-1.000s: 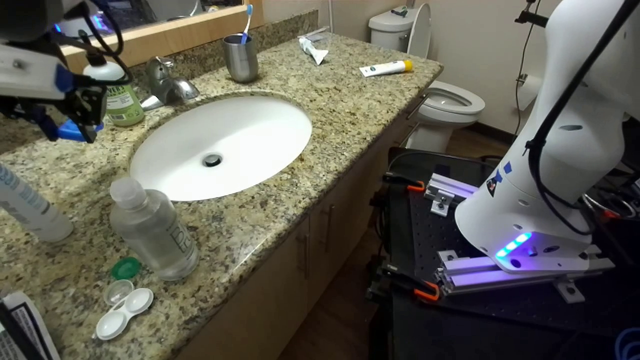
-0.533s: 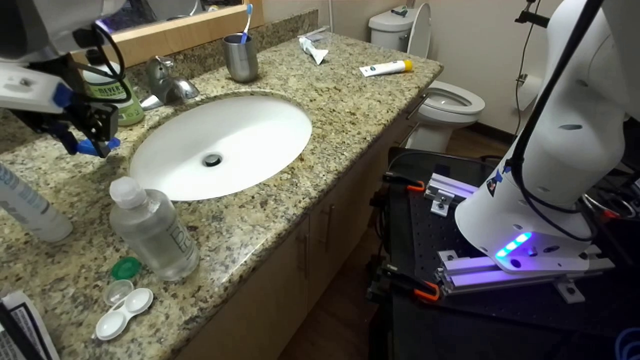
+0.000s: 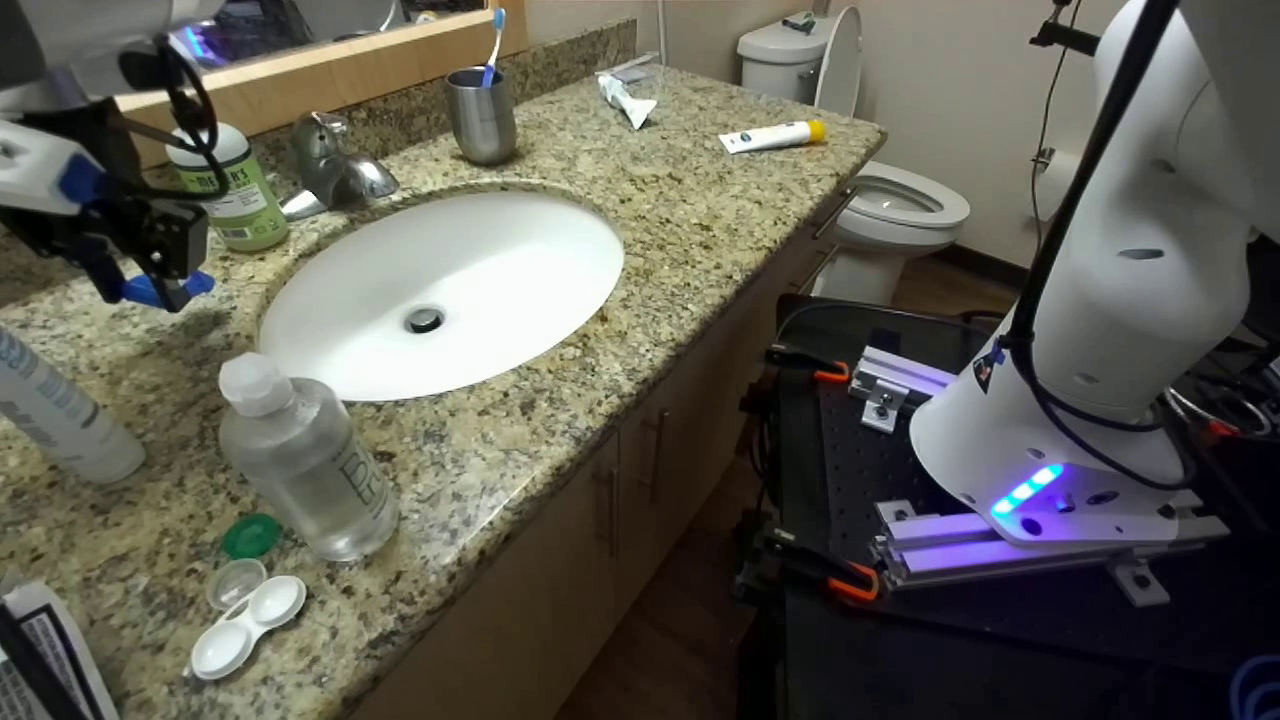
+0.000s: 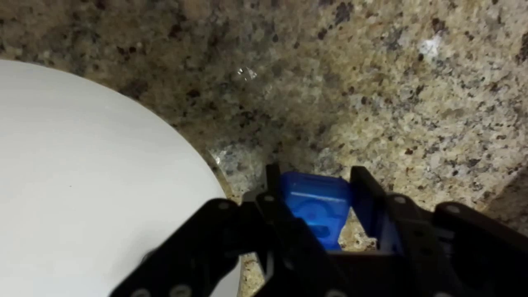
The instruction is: Move the blue case to the left side of the sink counter and then put it back on the right side of the sink counter
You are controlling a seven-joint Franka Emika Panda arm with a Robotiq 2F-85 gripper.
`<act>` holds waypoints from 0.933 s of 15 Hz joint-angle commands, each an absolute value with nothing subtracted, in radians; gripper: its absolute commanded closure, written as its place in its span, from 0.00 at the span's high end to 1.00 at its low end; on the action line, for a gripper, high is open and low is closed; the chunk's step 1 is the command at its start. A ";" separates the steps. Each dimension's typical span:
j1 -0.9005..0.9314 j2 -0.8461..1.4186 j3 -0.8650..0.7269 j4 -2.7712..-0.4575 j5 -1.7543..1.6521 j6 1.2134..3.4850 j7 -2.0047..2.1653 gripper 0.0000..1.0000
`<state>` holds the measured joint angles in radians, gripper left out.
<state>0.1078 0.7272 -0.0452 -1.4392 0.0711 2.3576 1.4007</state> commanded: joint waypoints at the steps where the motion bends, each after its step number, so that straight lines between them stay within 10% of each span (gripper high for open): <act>1: 0.108 0.750 -0.052 -1.410 0.082 2.317 1.381 0.20; 10: 0.138 0.762 -0.061 -1.414 0.056 2.361 1.363 0.20; 11: 0.144 0.764 -0.067 -1.411 0.050 2.361 1.369 0.26; 12: 0.151 0.764 -0.075 -1.411 0.040 2.362 1.376 0.70; 14: 0.154 0.763 -0.082 -1.411 0.027 2.364 1.377 0.71</act>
<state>0.1368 0.7459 -0.0548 -1.4328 0.0472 2.3545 1.3777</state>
